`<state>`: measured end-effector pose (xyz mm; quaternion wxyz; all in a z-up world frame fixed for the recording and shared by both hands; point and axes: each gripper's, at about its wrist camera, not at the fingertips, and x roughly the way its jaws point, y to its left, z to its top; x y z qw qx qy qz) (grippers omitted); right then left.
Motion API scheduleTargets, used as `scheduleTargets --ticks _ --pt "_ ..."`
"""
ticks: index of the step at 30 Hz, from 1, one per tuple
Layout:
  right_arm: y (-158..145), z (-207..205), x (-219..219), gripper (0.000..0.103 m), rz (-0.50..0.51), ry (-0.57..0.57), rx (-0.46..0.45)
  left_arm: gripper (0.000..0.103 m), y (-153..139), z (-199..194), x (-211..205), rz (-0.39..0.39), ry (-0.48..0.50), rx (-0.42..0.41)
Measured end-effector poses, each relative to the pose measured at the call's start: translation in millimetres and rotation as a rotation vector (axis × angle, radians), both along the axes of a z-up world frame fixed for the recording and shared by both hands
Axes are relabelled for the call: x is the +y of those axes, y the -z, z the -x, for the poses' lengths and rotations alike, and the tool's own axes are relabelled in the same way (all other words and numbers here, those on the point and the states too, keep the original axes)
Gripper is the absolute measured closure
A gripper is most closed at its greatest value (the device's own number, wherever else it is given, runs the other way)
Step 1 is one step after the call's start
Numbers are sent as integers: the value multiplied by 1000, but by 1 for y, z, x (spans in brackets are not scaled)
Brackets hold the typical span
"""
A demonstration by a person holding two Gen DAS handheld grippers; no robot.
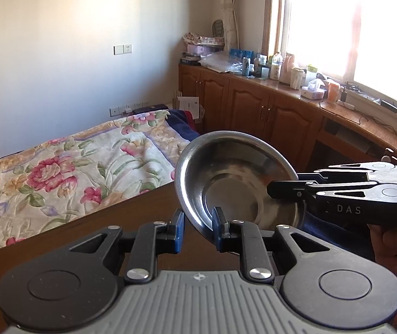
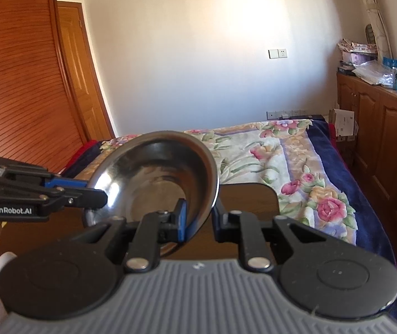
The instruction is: Organize plates and bowls
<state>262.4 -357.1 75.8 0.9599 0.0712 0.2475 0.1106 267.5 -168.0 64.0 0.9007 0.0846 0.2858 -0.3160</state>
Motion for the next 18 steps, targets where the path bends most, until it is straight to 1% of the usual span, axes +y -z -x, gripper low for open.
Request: scheduleTargets --ticks 8,18 --pt "-9 27 16 82 24 -9 -17 80 -6 39 22 14 -4 -33" --pt "-11 54 34 82 56 -24 -22 79 -1 80 46 31 -10 -42"
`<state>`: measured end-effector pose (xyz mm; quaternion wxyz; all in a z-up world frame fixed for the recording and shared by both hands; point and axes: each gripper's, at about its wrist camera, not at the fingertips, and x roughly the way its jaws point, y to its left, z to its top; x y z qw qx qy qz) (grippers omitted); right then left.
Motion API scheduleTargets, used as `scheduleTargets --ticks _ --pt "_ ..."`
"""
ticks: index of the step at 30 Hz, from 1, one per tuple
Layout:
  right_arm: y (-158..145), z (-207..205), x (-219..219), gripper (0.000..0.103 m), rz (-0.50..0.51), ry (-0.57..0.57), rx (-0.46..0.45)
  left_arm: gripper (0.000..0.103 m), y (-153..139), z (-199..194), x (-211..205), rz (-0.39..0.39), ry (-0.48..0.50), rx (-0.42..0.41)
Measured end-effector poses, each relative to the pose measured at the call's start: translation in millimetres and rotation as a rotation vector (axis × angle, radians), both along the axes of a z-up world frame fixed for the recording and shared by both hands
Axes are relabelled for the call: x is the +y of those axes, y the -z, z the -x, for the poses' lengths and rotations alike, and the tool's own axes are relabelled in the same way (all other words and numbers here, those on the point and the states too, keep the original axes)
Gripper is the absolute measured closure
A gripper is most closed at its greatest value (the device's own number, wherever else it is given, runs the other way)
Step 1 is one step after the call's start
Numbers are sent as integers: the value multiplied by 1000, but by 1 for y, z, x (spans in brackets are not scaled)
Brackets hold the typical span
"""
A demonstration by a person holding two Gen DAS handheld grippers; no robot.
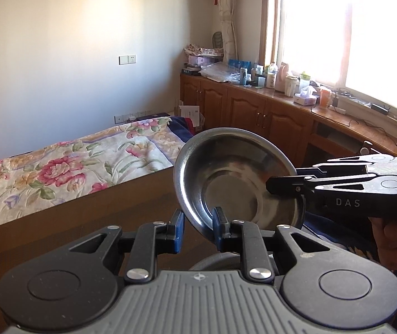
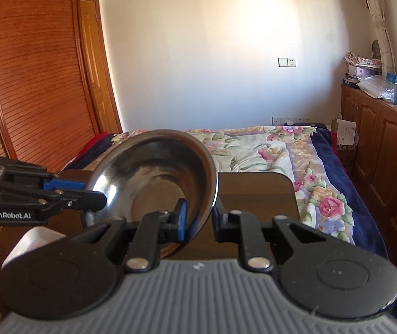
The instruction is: Organize plates and bowls
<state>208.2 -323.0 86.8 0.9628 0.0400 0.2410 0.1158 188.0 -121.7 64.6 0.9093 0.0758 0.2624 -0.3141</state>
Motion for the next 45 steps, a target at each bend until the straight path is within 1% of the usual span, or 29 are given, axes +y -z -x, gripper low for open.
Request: scheduleTargets --ticks 10,14,20,26,31,39,45 --pt "1 21 13 82 6 -12 -4 79 3 27 15 15 -11 -9" --pt "7 29 16 82 0 -15 1 79 11 40 19 21 -21 -2" --pt "24 36 18 82 -20 -17 21 79 25 56 24 25 -32 10" --pt "41 47 24 82 -39 -18 48 79 46 60 27 7 -35 39" --pt "49 52 29 82 -34 -18 58 79 61 62 30 -3 -41 58" --pt "54 55 35 82 -20 -15 52 78 72 68 32 -12 -49 76" --pt "59 56 40 82 14 -12 50 78 76 70 32 -18 -53 85"
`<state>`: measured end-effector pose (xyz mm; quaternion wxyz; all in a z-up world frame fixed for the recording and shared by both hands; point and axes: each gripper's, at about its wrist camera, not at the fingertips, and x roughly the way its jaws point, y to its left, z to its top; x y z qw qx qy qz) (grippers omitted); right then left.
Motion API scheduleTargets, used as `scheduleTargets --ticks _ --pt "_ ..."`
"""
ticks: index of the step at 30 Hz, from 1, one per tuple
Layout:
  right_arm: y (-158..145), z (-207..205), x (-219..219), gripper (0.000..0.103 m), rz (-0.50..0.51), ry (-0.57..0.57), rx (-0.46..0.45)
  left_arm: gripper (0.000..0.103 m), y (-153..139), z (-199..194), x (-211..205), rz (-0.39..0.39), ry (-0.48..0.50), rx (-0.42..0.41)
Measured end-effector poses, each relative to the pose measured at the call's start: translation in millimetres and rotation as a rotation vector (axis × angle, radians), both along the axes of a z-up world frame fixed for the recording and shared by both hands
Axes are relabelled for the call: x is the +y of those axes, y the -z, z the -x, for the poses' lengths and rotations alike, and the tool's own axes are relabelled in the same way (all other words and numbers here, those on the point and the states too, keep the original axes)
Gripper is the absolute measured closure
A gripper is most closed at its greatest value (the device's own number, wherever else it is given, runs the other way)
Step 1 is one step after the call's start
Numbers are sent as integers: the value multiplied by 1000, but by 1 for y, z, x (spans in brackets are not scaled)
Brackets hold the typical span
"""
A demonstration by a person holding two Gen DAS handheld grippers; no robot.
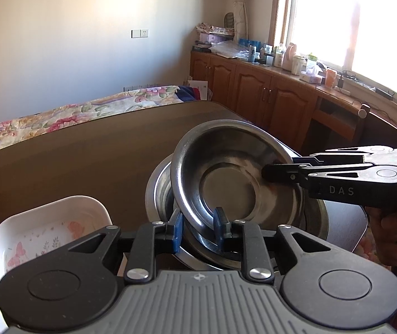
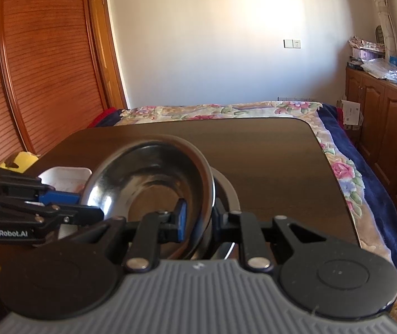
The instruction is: Organize plates and bowls
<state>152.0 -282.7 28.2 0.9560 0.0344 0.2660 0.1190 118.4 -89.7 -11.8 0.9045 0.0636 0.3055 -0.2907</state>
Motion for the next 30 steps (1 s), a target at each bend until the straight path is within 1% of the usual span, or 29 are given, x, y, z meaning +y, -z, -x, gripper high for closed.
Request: scheduleTargets --ticks 10,17,20,30 --pt "0 3 3 82 31 7 -17 78 1 1 -1 2 -1 -11" --pt "-2 8 10 81 98 10 -59 78 1 3 0 3 -6 -20" --pt "-3 8 9 81 100 10 -66 78 0 4 2 14 -9 -20" --pt "-7 9 7 81 100 16 -85 78 -1 6 4 13 -13 -34"
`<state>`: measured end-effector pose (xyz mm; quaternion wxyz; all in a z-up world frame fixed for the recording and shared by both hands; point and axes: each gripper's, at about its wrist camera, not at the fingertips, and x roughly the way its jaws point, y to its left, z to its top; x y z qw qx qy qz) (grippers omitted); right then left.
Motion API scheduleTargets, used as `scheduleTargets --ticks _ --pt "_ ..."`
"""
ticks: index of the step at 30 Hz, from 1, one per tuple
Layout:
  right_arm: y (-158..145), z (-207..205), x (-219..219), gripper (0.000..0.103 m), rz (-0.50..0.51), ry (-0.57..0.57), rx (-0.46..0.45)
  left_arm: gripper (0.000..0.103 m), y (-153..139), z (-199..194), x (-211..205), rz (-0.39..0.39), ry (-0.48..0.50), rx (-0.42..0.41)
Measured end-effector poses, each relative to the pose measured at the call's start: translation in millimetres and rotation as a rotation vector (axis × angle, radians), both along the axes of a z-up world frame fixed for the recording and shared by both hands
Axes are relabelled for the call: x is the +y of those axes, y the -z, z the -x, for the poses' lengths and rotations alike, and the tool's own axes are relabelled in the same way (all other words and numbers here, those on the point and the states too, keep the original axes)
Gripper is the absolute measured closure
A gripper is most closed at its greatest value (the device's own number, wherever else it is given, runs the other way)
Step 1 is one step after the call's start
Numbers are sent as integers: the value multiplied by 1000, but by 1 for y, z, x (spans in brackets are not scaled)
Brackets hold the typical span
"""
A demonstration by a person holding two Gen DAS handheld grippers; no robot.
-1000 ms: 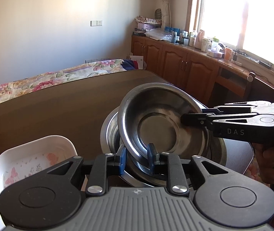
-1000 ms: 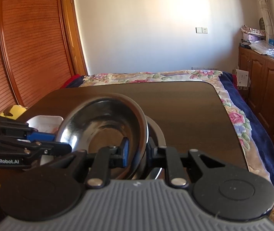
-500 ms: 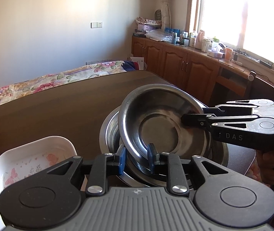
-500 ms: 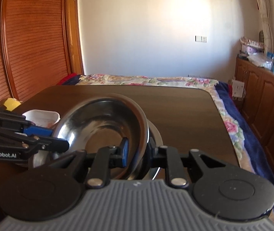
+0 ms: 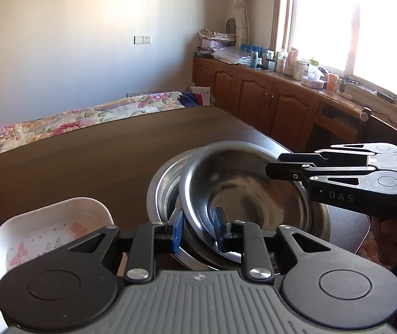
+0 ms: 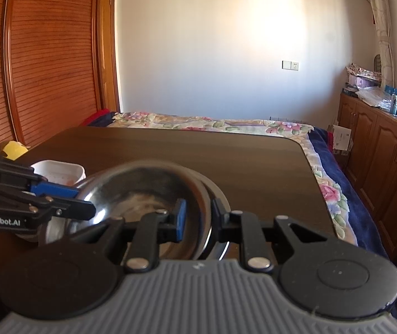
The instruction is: Organize plates and bowls
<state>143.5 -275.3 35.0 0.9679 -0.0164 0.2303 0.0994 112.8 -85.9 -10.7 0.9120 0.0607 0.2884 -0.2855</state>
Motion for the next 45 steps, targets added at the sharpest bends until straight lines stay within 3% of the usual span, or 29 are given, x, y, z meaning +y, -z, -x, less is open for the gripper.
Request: scheduleTargets --ticks 5,10,13,18,20,29,34,36,41,45 --pt "-3 4 -2 81 -6 16 -41 73 -5 6 4 22 -11 -25" --pt "-6 12 -4 69 -12 36 -101 36 -10 17 6 39 -27 -99" --pt "-2 17 -6 52 -31 58 -129 17 -9 22 6 57 -40 -136" --pt "13 21 -8 17 -63 91 -155 0 0 28 11 99 -77 -181" --pt "19 21 -7 10 -71 97 -162 0 3 28 11 115 -95 -182" --pt "37 14 -11 10 -144 107 -144 2 16 29 11 126 -135 -182" --pt "38 17 -13 11 -168 103 -159 15 20 28 7 120 -122 -168" --pt "37 16 -14 14 -178 107 -155 20 22 29 6 118 -121 -165" --pt "40 14 -13 36 -176 106 -143 26 25 27 3 108 -130 -148" --pt "42 13 -13 48 -177 105 -135 38 27 28 2 103 -133 -134"
